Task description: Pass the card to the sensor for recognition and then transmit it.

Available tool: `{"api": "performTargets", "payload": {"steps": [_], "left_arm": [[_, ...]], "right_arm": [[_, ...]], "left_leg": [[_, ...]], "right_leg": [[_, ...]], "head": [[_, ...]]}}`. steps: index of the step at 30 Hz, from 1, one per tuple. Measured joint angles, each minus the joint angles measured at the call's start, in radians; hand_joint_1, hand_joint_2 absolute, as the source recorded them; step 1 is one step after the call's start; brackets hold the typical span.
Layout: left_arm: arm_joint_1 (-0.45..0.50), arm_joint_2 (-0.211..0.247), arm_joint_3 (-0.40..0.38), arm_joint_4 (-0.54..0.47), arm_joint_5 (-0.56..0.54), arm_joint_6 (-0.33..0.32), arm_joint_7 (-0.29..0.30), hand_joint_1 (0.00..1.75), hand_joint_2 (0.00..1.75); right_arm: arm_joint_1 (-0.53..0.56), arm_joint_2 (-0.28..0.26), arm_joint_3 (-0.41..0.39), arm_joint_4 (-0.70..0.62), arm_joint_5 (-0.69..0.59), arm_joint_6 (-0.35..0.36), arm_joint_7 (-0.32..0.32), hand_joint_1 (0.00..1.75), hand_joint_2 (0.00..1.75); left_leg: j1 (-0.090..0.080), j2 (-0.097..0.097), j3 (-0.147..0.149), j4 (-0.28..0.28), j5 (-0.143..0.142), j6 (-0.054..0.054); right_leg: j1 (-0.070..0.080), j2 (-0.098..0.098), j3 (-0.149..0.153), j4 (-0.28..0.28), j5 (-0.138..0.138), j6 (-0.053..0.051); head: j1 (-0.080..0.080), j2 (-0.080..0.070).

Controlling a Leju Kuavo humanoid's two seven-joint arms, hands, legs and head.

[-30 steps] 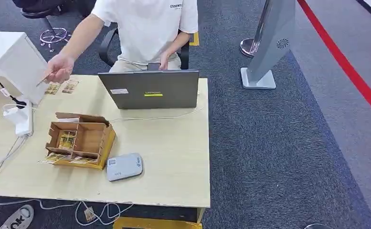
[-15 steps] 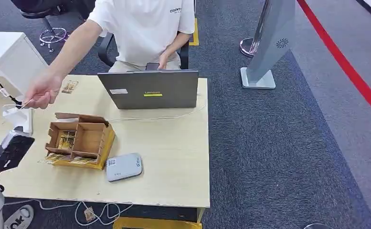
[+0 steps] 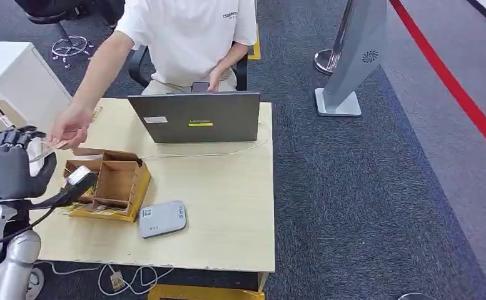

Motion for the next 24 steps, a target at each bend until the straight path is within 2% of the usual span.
{"api": "performTargets", "payload": {"steps": [3, 8, 13, 20, 24], "left_arm": [[-0.011, 0.008, -0.020, 0.012, -0.040, 0.011, 0.018, 1.75, 1.75], [-0.051, 0.033, -0.101, 0.064, -0.131, 0.023, 0.064, 1.75, 1.75], [-0.077, 0.037, -0.152, 0.097, -0.149, 0.021, 0.077, 1.75, 1.75], [-0.086, 0.023, -0.204, 0.117, -0.151, 0.023, 0.079, 1.75, 1.75], [-0.051, -0.002, -0.244, 0.080, -0.167, 0.031, 0.090, 1.75, 1.75]], "right_arm": [[0.000, 0.000, 0.000, 0.000, 0.005, 0.000, 0.001, 0.00, 1.75], [-0.001, -0.001, 0.000, 0.001, 0.016, 0.000, 0.006, 0.00, 1.75], [-0.002, -0.001, 0.000, 0.002, 0.026, 0.001, 0.014, 0.00, 1.75], [-0.003, -0.001, 0.000, 0.002, 0.039, 0.000, 0.016, 0.00, 1.75], [-0.003, -0.001, 0.000, 0.003, 0.041, -0.002, 0.019, 0.00, 1.75]], "left_leg": [[0.000, 0.002, 0.000, 0.000, 0.000, 0.000], [0.000, 0.001, 0.000, 0.000, 0.001, 0.000], [0.000, 0.001, 0.000, 0.000, 0.001, 0.000], [0.000, 0.001, 0.000, 0.000, 0.001, 0.000], [0.000, 0.001, 0.000, 0.000, 0.001, 0.000]], "right_leg": [[0.000, 0.002, -0.003, 0.000, 0.001, 0.000], [0.000, 0.002, -0.002, 0.000, 0.001, 0.000], [0.000, 0.002, -0.002, 0.000, 0.001, 0.000], [0.000, 0.002, -0.002, 0.000, 0.001, 0.000], [0.000, 0.002, -0.002, 0.000, 0.001, 0.000]], "head": [[-0.002, 0.000], [-0.002, 0.000], [-0.002, 0.000], [-0.002, 0.000], [-0.002, 0.000]]}}
